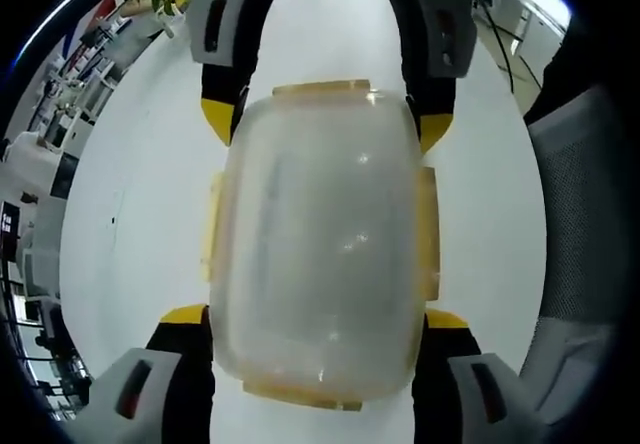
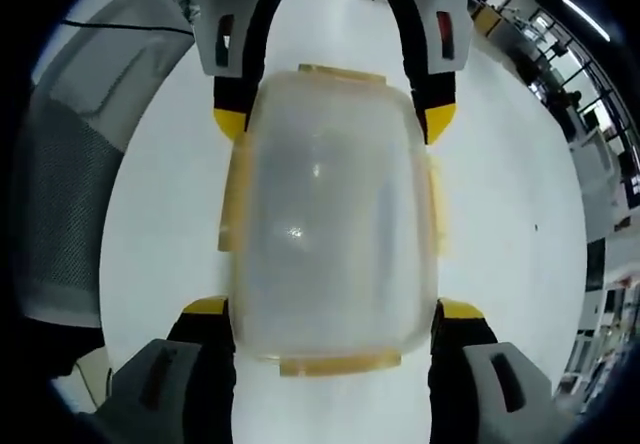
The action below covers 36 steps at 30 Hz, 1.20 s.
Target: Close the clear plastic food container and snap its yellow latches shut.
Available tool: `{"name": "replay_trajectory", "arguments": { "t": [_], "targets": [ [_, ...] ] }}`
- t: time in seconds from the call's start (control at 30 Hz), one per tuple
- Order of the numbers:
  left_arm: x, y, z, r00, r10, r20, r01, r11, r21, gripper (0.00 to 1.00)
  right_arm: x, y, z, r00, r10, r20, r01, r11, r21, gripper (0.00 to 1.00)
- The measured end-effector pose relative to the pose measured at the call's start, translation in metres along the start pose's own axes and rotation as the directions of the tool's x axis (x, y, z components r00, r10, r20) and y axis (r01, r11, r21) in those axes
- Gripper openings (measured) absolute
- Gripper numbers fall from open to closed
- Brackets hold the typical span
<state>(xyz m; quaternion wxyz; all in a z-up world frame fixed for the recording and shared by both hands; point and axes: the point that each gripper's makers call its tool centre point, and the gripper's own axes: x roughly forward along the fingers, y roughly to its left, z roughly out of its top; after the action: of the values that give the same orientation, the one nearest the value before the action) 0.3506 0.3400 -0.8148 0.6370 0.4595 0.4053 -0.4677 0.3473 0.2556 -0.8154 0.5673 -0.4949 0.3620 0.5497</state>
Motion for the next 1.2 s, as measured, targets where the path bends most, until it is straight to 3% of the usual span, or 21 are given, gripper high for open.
{"name": "replay_trajectory", "arguments": {
  "t": [0.13,0.53,1.2],
  "targets": [
    [0.002,0.006,-0.003,1.000,-0.001,-0.027,0.002,1.000,0.003,0.79,0.002,-0.007,0.002,1.000,0.003,-0.022,-0.003,1.000,-0.005,0.78],
    [0.008,0.033,-0.009,0.999,-0.017,-0.030,0.018,0.999,0.027,0.79,0.007,-0.031,0.004,1.000,-0.002,-0.025,0.003,1.000,0.030,0.77],
    [0.016,0.071,-0.003,0.999,-0.029,-0.026,0.030,0.998,0.052,0.80,0.011,-0.069,-0.003,1.000,-0.009,-0.028,0.010,0.999,0.049,0.78]
  ]
}}
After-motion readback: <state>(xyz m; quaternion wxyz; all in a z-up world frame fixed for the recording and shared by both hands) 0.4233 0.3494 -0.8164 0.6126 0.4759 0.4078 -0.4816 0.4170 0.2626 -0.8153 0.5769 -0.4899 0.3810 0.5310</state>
